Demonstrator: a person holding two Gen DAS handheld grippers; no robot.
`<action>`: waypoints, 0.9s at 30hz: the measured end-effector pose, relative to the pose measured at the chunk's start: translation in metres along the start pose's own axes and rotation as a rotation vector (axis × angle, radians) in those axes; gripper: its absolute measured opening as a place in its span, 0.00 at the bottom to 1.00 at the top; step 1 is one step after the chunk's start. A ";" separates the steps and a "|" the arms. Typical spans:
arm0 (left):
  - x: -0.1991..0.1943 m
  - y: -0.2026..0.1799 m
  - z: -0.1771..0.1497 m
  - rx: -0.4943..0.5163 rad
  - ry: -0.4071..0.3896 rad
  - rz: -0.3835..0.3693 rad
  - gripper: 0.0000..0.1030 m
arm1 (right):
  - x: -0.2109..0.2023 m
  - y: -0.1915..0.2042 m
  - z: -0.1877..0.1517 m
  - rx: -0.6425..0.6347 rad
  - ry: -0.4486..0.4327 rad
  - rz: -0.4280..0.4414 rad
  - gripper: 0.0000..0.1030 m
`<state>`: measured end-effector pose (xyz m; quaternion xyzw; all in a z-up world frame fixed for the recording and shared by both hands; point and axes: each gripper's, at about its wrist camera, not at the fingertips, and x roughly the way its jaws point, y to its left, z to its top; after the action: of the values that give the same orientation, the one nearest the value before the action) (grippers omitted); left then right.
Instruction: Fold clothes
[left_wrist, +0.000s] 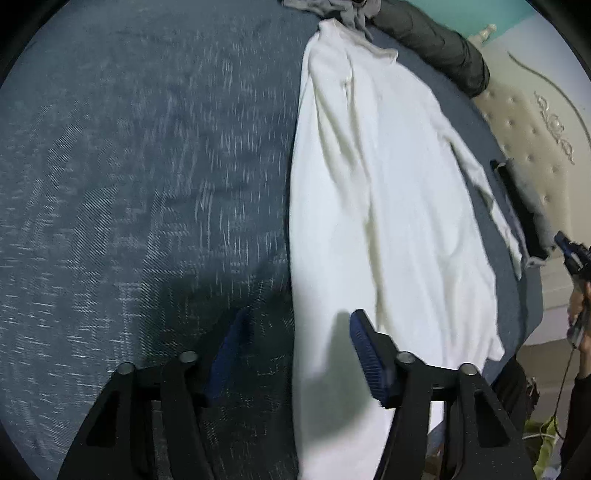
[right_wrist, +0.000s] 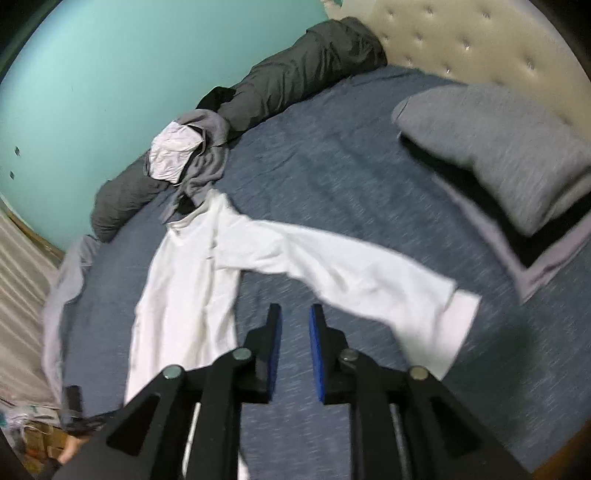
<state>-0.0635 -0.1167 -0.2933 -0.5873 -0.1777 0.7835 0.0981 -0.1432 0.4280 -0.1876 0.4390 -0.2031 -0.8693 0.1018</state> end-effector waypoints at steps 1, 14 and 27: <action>0.003 -0.001 -0.002 0.011 0.004 0.005 0.35 | 0.001 0.006 -0.002 -0.015 0.006 0.007 0.17; -0.066 0.006 0.005 0.096 -0.087 0.059 0.01 | 0.013 0.042 -0.025 -0.055 0.019 0.060 0.22; -0.195 0.102 0.081 -0.011 -0.261 0.253 0.01 | 0.024 0.059 -0.036 -0.085 0.067 0.023 0.22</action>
<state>-0.0783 -0.2939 -0.1409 -0.4989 -0.1178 0.8582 -0.0286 -0.1286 0.3576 -0.1978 0.4606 -0.1677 -0.8607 0.1372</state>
